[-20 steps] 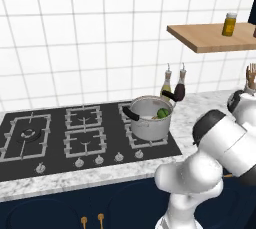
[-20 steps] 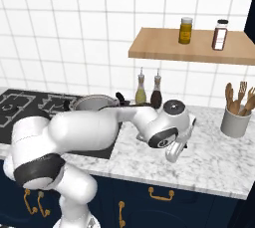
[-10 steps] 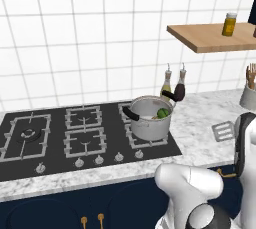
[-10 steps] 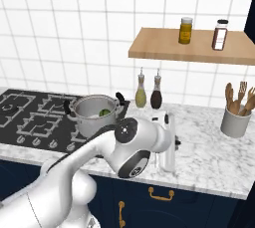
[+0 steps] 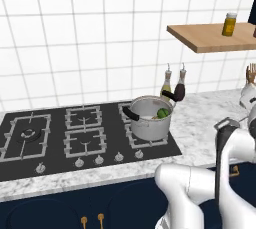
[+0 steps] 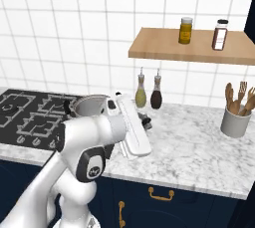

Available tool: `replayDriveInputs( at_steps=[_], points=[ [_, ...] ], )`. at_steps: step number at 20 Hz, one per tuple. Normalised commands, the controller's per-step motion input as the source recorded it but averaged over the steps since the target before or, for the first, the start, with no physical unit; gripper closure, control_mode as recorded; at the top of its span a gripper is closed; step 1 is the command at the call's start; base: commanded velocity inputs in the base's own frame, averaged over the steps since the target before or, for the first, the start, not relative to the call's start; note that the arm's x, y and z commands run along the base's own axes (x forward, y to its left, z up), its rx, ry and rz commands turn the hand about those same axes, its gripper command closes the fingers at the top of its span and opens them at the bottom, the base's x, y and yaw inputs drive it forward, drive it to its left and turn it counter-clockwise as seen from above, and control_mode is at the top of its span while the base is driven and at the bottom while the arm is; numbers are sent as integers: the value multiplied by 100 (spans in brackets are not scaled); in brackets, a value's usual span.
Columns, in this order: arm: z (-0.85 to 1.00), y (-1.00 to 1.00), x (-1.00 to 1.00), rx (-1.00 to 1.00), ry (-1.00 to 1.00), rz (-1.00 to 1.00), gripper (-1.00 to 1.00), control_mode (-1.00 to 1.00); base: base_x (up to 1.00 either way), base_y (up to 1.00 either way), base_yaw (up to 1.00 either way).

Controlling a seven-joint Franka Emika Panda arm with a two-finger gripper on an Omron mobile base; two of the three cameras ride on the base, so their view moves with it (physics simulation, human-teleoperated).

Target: Put the onion and avocado in the pot. Retrieve the spatula and lightly stir the vegetables in the pot.

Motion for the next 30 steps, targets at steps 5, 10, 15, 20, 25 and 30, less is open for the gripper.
replayDriveInputs(
  at_steps=[5, 10, 15, 20, 25, 30],
  points=[
    [100, 84, 6, -27, 15, 13, 100, -100, 0, 0, 0],
    [100, 100, 25, -16, 32, 28, 100, -100, 0, 0, 0],
    [99, 88, 80, -15, 18, 15, 100, -100, 0, 0, 0],
    [-6, 83, 85, -18, 6, 12, 100, -100, 0, 0, 0],
    [-80, 31, 100, -19, 0, 14, 100, -100, 0, 0, 0],
    [-76, 0, 84, -12, -1, 14, 100, -100, 0, 0, 0]
  ],
)
